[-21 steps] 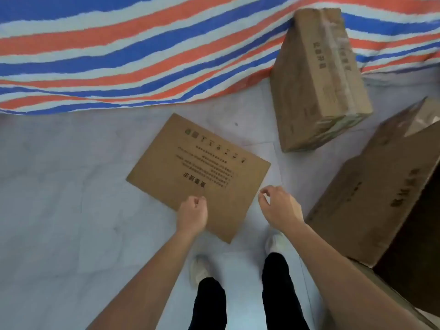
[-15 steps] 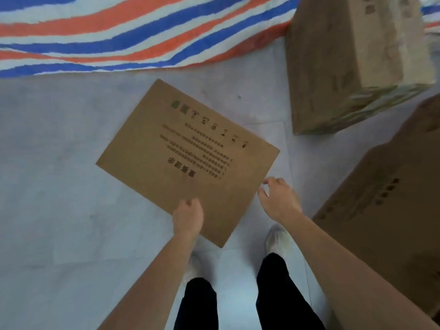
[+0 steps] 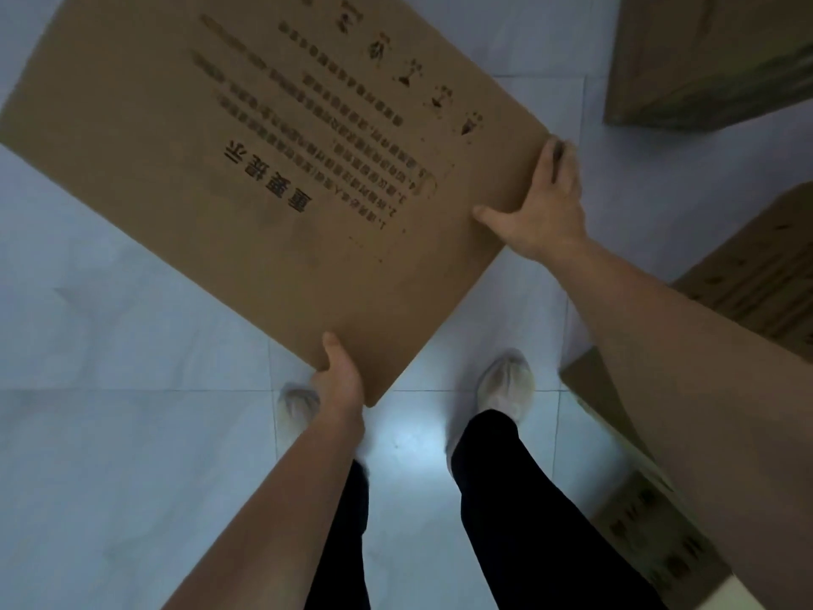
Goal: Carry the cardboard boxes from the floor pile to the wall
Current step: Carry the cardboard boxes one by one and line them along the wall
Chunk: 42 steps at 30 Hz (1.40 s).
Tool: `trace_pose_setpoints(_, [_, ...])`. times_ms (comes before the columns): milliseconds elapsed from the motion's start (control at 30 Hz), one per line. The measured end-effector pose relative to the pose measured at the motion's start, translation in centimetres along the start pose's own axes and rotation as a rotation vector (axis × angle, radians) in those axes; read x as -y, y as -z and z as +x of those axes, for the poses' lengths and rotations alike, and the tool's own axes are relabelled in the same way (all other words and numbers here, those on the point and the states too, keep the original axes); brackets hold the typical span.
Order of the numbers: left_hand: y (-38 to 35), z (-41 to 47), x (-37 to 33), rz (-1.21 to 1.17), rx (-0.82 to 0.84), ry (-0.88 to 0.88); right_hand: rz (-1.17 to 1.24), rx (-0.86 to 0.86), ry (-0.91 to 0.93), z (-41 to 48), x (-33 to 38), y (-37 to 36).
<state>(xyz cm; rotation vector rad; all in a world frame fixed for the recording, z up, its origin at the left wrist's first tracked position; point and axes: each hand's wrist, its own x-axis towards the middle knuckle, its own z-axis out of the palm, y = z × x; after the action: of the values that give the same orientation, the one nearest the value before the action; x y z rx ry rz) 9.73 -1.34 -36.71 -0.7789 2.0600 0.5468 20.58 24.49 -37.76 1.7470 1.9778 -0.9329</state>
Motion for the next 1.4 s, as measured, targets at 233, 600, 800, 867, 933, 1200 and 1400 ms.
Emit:
trace_pose_setpoints(233, [4.6, 1.3, 1.7, -0.098, -0.184, 0.076, 0.072, 0.145, -0.164, -3.2, -1.6, -0.9])
trace_pose_setpoints(600, [21.9, -6.0, -5.3, -0.483, -0.336, -0.065, 0.748, -0.136, 0.038, -15.0, 8.8, 5.3])
trace_pose_setpoints(800, [34.5, -12.5, -12.6, -0.751, -0.272, -0.177, 0.747, -0.214, 0.233, -23.0, 20.6, 14.1])
trace_pose_setpoints(867, [38.0, -14.8, -13.9, -0.773, -0.278, -0.196, 0.708, -0.211, 0.246, -25.5, 23.2, 16.5])
trace_pose_setpoints(933, [43.1, -17.9, -14.3, -0.823, -0.278, -0.216, 0.684, -0.198, 0.286, -29.2, 26.6, 18.7])
trace_pose_setpoints(1200, [63.2, -24.2, -9.5, -0.942, -0.347, -0.253, 0.483, -0.135, 0.365, -46.1, 40.5, 19.6])
trace_pose_setpoints(1400, [80.9, -25.4, -5.8, -1.092, -0.523, -0.346, 0.461, -0.096, 0.613, -57.8, 56.8, 16.7])
